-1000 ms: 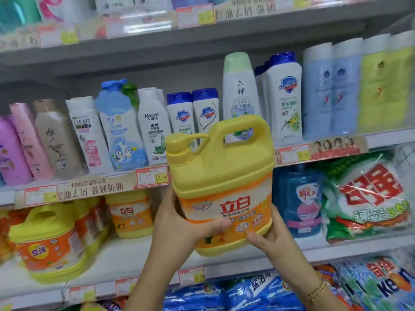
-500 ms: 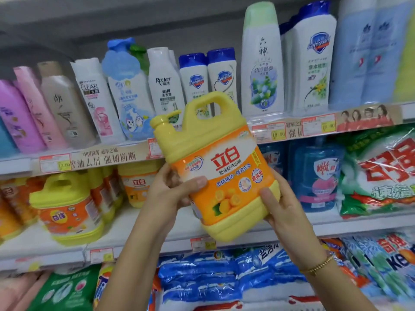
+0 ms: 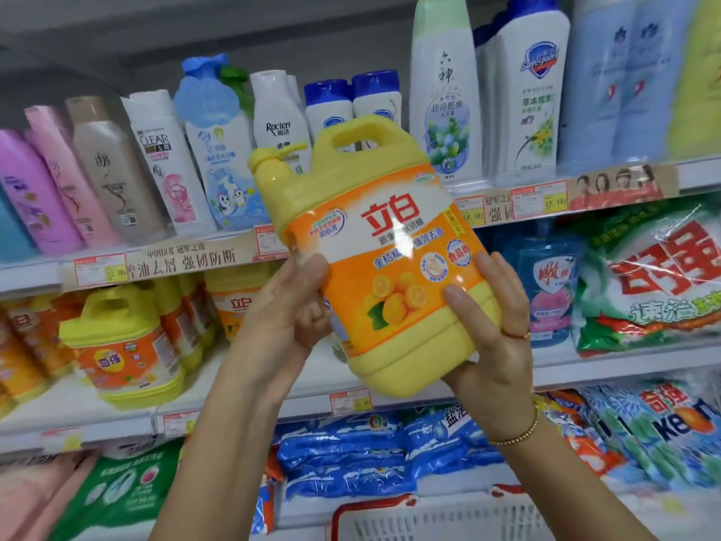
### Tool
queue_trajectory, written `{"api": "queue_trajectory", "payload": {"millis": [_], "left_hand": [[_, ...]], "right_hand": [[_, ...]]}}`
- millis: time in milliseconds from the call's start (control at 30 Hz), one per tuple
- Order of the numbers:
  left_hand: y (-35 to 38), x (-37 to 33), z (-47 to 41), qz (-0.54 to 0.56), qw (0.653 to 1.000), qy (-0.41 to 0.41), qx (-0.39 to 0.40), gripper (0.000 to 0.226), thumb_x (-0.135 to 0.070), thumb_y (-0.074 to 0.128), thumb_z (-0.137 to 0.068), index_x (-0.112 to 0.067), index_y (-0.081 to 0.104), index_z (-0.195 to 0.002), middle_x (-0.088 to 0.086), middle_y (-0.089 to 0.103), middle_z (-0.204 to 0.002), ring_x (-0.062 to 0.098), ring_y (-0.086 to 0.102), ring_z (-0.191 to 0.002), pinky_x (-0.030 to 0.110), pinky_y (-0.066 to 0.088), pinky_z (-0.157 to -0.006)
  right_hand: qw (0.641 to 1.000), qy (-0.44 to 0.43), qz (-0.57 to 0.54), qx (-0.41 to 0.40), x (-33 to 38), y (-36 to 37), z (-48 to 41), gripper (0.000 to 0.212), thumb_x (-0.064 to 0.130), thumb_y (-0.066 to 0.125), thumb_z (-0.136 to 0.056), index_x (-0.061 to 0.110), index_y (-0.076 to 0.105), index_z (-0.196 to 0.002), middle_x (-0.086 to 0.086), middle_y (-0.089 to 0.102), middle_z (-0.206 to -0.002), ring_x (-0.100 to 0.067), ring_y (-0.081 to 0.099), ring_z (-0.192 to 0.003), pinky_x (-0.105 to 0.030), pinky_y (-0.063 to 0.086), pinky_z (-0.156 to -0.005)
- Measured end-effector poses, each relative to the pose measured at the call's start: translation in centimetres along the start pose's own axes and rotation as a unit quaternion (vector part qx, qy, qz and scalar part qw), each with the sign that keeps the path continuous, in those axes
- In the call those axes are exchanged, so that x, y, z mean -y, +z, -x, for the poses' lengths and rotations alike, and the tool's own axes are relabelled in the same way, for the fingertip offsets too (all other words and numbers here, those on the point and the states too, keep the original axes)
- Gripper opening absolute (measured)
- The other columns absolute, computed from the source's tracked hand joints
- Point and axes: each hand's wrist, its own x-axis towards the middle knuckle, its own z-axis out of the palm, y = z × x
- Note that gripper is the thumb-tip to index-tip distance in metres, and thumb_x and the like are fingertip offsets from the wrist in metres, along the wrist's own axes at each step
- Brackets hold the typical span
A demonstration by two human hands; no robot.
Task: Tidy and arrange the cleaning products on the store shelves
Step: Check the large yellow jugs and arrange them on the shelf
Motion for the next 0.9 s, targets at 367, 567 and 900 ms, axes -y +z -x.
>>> {"api": "queue_trajectory", "payload": {"millis": [367,567,900], "left_hand": [[1.3,3.8,-0.9,0.161,0.983,-0.008,0.085,0.09,-0.022,0.091,-0.056,-0.004,0.047,-0.133,0.004,0.072,-0.097,0.013,0.07,-0.085,0.028,0.056,-0.082],[2.3,5.5,-0.7,0.231,0.97,-0.036,0.06,0.088,-0.024,0.094,-0.05,-0.019,0.055,-0.129,0.009,0.067,-0.121,0.021,0.066,-0.108,0.038,0.057,-0.08],[0.8,2.2,-0.4,0.131,0.989,0.069,0.006,0.097,-0.023,0.099,-0.029,-0.015,0.057,-0.116,0.004,0.073,-0.104,0.019,0.069,-0.099,0.031,0.058,-0.073]], "right_hand": [[0.87,0.363,-0.334,-0.005,3.4,-0.7,-1.2,0.093,0.029,0.091,-0.05,0.039,0.046,-0.131,0.007,0.052,-0.134,-0.015,0.051,-0.125,-0.046,0.048,-0.098],[0.743,0.467,-0.479,0.0,4.2,-0.1,-0.4,0.103,0.048,0.091,-0.047,0.019,0.044,-0.134,-0.005,0.062,-0.127,-0.026,0.057,-0.12,-0.052,0.045,-0.099],[0.784,0.421,-0.45,0.078,2.9,-1.8,-1.9,0.089,0.058,0.08,-0.056,0.028,0.043,-0.131,0.007,0.063,-0.123,-0.017,0.059,-0.116,-0.036,0.055,-0.086]]}}
